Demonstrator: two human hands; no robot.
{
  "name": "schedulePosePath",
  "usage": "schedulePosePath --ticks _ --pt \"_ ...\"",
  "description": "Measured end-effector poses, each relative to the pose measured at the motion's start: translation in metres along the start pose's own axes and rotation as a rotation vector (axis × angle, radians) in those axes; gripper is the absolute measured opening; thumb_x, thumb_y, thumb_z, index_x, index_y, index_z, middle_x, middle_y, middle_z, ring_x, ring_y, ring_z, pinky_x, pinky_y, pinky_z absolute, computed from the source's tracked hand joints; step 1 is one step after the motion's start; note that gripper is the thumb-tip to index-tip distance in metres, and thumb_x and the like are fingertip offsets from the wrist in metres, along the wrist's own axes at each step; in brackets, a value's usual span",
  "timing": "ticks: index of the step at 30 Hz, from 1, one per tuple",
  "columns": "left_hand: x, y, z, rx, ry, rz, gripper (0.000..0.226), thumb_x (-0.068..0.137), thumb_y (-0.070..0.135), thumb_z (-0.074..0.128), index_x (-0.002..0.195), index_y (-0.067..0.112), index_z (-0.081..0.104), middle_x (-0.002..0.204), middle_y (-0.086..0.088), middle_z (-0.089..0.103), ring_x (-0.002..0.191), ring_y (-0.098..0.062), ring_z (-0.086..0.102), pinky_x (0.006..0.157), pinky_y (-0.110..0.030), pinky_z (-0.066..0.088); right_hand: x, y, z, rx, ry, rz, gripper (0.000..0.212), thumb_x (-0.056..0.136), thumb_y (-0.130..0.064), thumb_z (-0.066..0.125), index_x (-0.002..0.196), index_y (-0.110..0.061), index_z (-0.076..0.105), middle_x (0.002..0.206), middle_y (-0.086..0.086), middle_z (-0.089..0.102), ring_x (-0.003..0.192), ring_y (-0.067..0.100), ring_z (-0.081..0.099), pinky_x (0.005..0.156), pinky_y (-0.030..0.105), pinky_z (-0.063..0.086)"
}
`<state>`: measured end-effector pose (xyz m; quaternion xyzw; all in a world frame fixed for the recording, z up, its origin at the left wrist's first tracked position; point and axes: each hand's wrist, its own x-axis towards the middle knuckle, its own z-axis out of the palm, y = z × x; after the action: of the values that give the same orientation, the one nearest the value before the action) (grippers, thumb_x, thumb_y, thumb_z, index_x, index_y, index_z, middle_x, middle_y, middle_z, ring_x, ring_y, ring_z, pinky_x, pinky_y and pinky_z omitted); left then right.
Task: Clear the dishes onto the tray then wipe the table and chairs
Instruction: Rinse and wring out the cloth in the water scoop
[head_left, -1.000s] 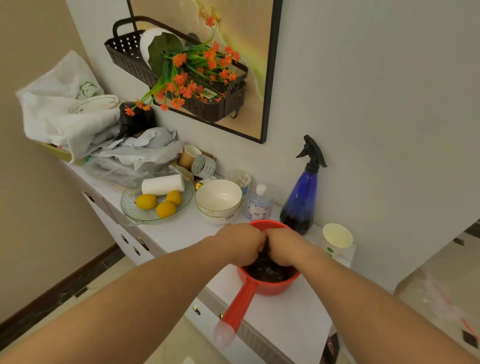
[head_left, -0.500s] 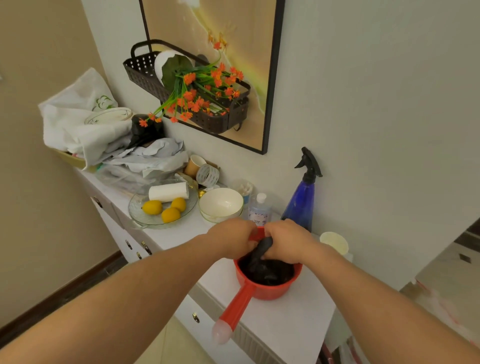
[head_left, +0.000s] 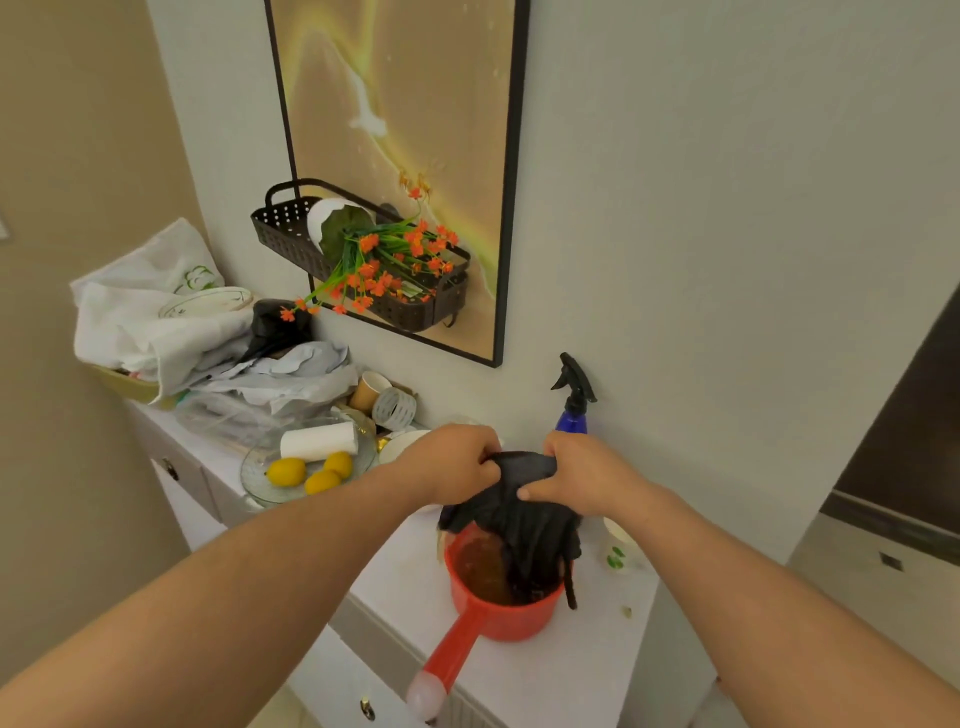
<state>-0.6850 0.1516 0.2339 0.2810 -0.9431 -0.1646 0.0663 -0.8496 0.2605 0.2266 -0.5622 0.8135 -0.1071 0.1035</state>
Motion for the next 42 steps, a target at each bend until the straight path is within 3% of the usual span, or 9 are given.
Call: schedulePosePath --ticks 8,16,19,23,26,28,31,36,42 --pt "0.001 0.013 -0.007 0.002 0.163 -0.054 0.024 0.100 0.028 0.047 0.119 0.023 0.060 0.107 -0.001 0.066 0.093 -0.019 0.061 0.082 -0.036 0.055 -0.007 0.006 -0.001 0.157 0.057 0.039 0.024 0.089 -0.043 0.071 0.095 -0.027 0.054 0.087 -0.004 0.060 0.079 0.014 0.059 0.061 0.026 0.042" --pt "0.006 0.014 0.004 -0.249 0.150 -0.110 0.023 0.099 0.024 0.048 0.121 0.027 0.050 0.101 -0.001 0.068 0.085 -0.020 0.066 0.074 -0.038 0.059 -0.018 -0.009 0.006 1.006 0.051 0.243 0.007 0.102 -0.019 0.058 0.107 -0.019 0.063 0.104 0.013 0.072 0.093 0.027 0.074 0.079 0.044 0.064" --pt "0.004 0.009 0.023 -0.066 -0.028 -0.088 0.020 0.098 0.024 0.050 0.117 0.026 0.056 0.100 -0.002 0.068 0.084 -0.018 0.064 0.069 -0.029 0.051 -0.015 -0.002 0.033 0.742 -0.008 0.198 0.008 0.100 -0.014 0.057 0.099 -0.017 0.066 0.102 0.014 0.071 0.089 0.029 0.073 0.073 0.042 0.065" --pt "0.001 0.001 0.059 0.355 -0.296 0.028 0.022 0.100 0.020 0.047 0.097 0.011 0.066 0.096 -0.010 0.066 0.086 -0.028 0.061 0.074 -0.039 0.051 -0.011 0.005 0.069 0.109 -0.129 -0.020 0.023 0.096 -0.019 0.058 0.109 -0.022 0.076 0.111 0.000 0.073 0.101 0.023 0.068 0.083 0.030 0.051" --pt "0.003 -0.006 0.083 0.494 -0.398 0.034 0.028 0.103 0.022 0.047 0.119 0.016 0.068 0.111 -0.008 0.068 0.106 -0.030 0.063 0.091 -0.050 0.049 -0.003 0.002 0.091 -0.043 -0.216 -0.083 0.027 0.095 -0.021 0.060 0.116 -0.022 0.076 0.119 0.002 0.072 0.110 0.026 0.065 0.093 0.034 0.051" --pt "0.005 -0.012 0.096 0.542 -0.513 -0.025 0.032 0.104 0.028 0.046 0.132 0.029 0.062 0.128 0.000 0.062 0.128 -0.028 0.049 0.110 -0.076 0.018 0.008 0.002 0.106 -0.113 -0.266 -0.084 0.028 0.094 -0.021 0.059 0.115 -0.021 0.077 0.116 0.006 0.073 0.108 0.030 0.066 0.091 0.035 0.053" --pt "0.011 -0.017 0.110 0.598 -0.666 -0.059 0.034 0.104 0.029 0.045 0.134 0.034 0.059 0.137 0.003 0.057 0.142 -0.032 0.035 0.103 -0.084 -0.010 0.024 0.001 0.124 -0.181 -0.339 -0.086 0.031 0.093 -0.021 0.058 0.120 -0.019 0.074 0.122 0.008 0.071 0.111 0.032 0.065 0.097 0.036 0.051" --pt "0.020 -0.012 0.111 0.617 -0.806 -0.106 0.046 0.104 0.026 0.042 0.150 0.032 0.045 0.155 -0.006 0.040 0.151 -0.040 0.016 0.106 -0.082 -0.008 0.042 0.001 0.139 -0.197 -0.377 -0.076 0.044 0.093 -0.020 0.063 0.137 -0.020 0.063 0.133 0.008 0.066 0.119 0.032 0.062 0.107 0.040 0.046" --pt "0.025 -0.016 0.111 0.449 -0.704 -0.110 0.033 0.102 0.022 0.051 0.133 0.023 0.062 0.130 -0.006 0.060 0.135 -0.035 0.043 0.115 -0.073 0.006 0.046 -0.002 0.139 -0.203 -0.404 -0.069 0.044 0.094 -0.013 0.061 0.137 -0.021 0.060 0.130 0.008 0.066 0.117 0.030 0.063 0.103 0.040 0.048"
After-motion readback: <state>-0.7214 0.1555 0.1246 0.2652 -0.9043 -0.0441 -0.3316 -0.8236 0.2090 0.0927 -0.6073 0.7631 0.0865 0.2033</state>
